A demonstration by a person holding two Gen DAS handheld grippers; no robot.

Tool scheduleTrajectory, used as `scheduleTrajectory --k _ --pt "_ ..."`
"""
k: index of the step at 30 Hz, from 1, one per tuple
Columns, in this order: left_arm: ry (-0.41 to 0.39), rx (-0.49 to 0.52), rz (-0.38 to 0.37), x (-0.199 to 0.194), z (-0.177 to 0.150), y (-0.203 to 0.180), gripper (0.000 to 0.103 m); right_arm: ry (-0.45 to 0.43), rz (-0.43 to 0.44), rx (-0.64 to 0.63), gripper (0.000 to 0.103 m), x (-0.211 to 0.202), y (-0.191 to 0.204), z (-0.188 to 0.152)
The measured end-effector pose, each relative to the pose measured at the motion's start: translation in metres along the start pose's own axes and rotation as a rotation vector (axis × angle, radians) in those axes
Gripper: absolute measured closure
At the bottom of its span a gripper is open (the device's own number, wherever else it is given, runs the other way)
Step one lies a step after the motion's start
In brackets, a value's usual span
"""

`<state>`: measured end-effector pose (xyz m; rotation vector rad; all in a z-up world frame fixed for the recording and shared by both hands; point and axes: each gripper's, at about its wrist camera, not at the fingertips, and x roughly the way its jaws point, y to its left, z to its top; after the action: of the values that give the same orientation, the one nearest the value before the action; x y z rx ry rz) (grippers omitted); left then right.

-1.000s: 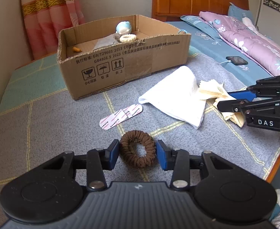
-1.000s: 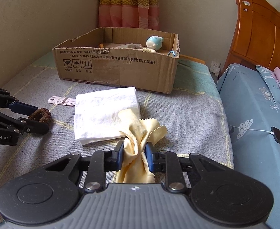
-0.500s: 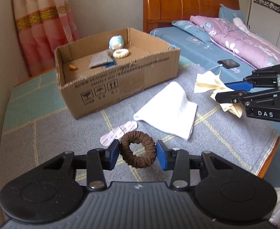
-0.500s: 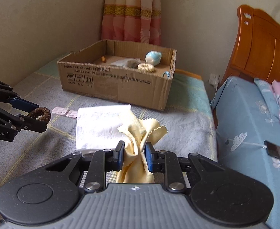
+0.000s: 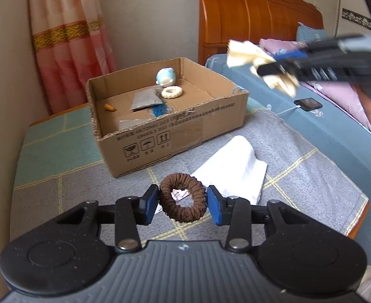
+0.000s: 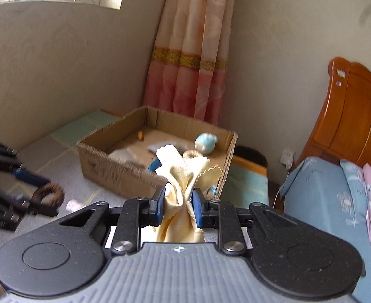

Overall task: Organize soft objects
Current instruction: 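Carry the yellow cloth and hair tie into the box and open both tools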

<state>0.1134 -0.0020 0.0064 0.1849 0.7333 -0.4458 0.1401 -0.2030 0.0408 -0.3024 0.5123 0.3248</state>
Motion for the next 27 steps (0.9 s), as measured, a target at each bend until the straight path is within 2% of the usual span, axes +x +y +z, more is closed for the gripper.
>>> scheduleTrajectory --k 7,9,10,11,13,17,19,23,27 --pt "-0.007 -0.046 0.046 -0.005 0.0 0.011 0.062 -0.028 -0.008 0.004 0.075 0.051 -0.023 0.049" --pt "-0.007 -0.055 0.061 -0.007 0.001 0.014 0.062 -0.038 -0.016 0.025 0.066 0.067 -0.028 0.06" --pt "-0.005 -0.058 0.067 -0.007 0.001 0.015 0.062 -0.027 -0.025 0.032 0.044 0.075 -0.029 0.063" --pt "-0.006 -0.058 0.071 -0.008 0.001 0.016 0.062 -0.018 -0.027 0.043 0.03 0.081 -0.031 0.065" --pt "-0.005 -0.058 0.076 -0.008 0.002 0.017 0.062 -0.009 -0.02 0.064 0.029 0.087 -0.033 0.064" --pt "-0.001 -0.049 0.077 -0.007 0.004 0.017 0.062 0.027 -0.034 0.091 0.012 0.086 -0.028 0.052" --pt "0.0 -0.042 0.072 -0.006 0.007 0.016 0.062 0.042 -0.017 0.103 0.011 0.079 -0.025 0.044" --pt "0.01 -0.028 0.079 0.0 0.014 0.015 0.062 0.081 -0.009 0.13 0.002 0.058 -0.016 0.028" --pt "0.021 -0.027 0.106 0.007 0.022 0.019 0.062 0.111 -0.031 0.116 0.002 0.04 -0.007 0.01"
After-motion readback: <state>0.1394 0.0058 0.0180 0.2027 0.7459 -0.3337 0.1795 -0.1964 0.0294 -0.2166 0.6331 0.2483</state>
